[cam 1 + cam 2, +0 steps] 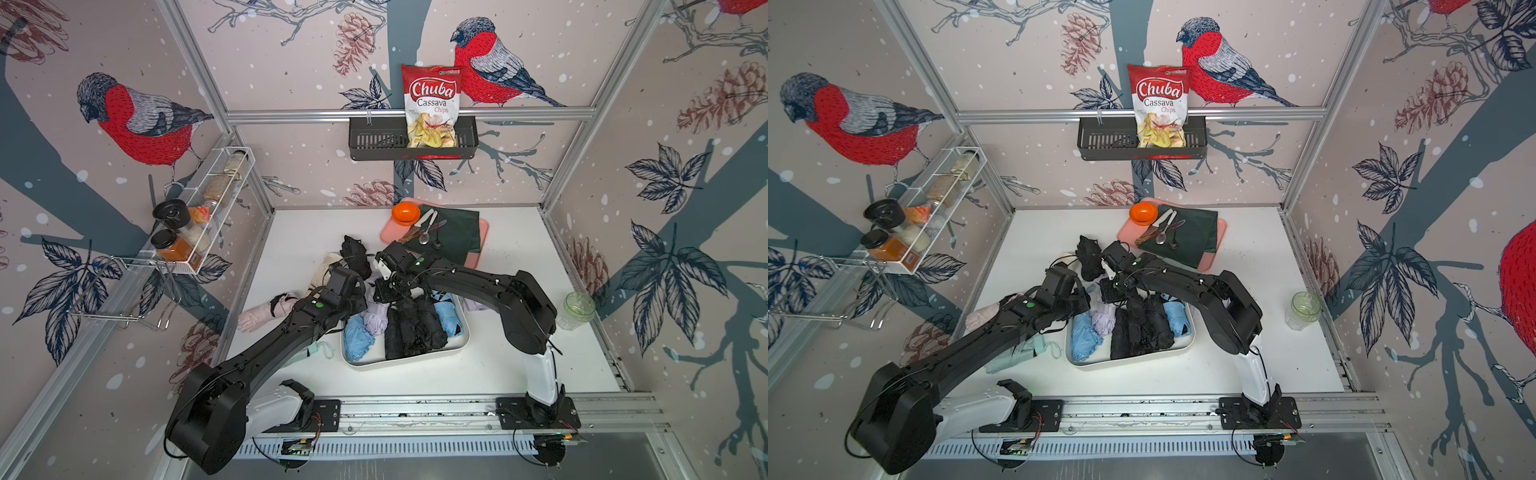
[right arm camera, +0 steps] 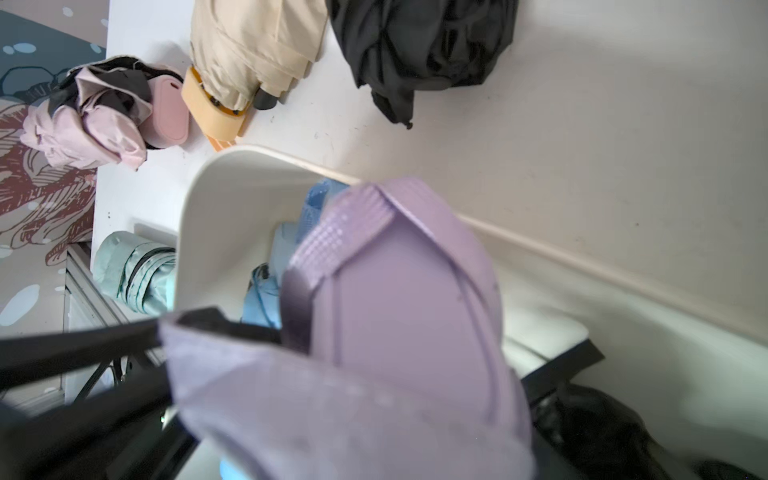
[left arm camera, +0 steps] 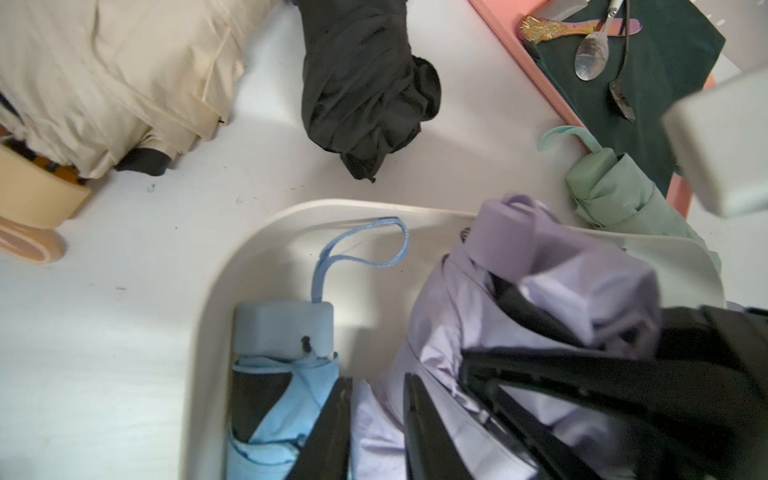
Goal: Put the umbrella into the storage box
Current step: Place the umbrella in the storage box.
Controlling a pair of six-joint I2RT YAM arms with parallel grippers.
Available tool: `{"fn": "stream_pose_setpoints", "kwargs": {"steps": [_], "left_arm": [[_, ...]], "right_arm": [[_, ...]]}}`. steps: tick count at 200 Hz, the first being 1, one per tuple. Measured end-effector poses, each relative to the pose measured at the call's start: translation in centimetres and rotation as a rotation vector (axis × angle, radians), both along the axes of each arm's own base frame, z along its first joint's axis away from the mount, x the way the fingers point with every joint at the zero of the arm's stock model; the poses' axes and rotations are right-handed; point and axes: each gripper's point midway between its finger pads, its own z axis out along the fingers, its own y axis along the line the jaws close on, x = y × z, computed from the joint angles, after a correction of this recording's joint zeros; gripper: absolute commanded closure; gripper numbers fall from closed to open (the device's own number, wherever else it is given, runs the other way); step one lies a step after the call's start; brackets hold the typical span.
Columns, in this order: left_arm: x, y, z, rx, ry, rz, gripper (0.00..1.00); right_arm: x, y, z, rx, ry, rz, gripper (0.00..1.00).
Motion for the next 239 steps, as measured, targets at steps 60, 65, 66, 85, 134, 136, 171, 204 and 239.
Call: {"fn": "stream_pose_setpoints", "kwargs": {"steps": [60,65,66,85,134,136,171,204,239], "left_arm": [[0.2,1.1,-1.1,0.003,0.0,0.037,0.79],[0.2,1.1,-1.2,0.001,0.001,0.035,0.79],[0.2,1.1,-1.2,0.0,0.001,0.035,0.79],[0.4,1.0,-1.4,-0.01,0.002,0.032,0.79],[0.9,1.0,-1.6,-0.021,-0.006,0.04,0.82],[1.0,1.0,-1.6,-0.021,-0.007,0.041,0.82],[1.4,1.0,-2.0,-0.021,-0.004,0.047,0.86],[1.5,1.1,-3.0,-0.013,0.025,0.051,0.89],[1.8,0.9,-3.5,-0.019,0.039,0.046,0.89]], "right_arm": [[-0.5,0.1,1.7,-0.014,0.018,0.04,0.82],[-0.7,0.2,1.5,-0.018,0.026,0.045,0.82],[-0.8,0.2,1.5,-0.02,0.028,0.046,0.82],[-1.5,0.7,0.9,-0.041,0.046,0.079,0.82],[-3.0,1.0,0.9,-0.112,0.067,0.155,0.81],[-3.0,1.0,0.9,-0.115,0.067,0.157,0.81],[-3.7,0.1,0.6,-0.175,0.1,0.178,0.79],[-4.0,-0.4,1.7,-0.205,0.111,0.192,0.79],[-4.3,-0.8,1.9,-0.22,0.118,0.206,0.79]]}}
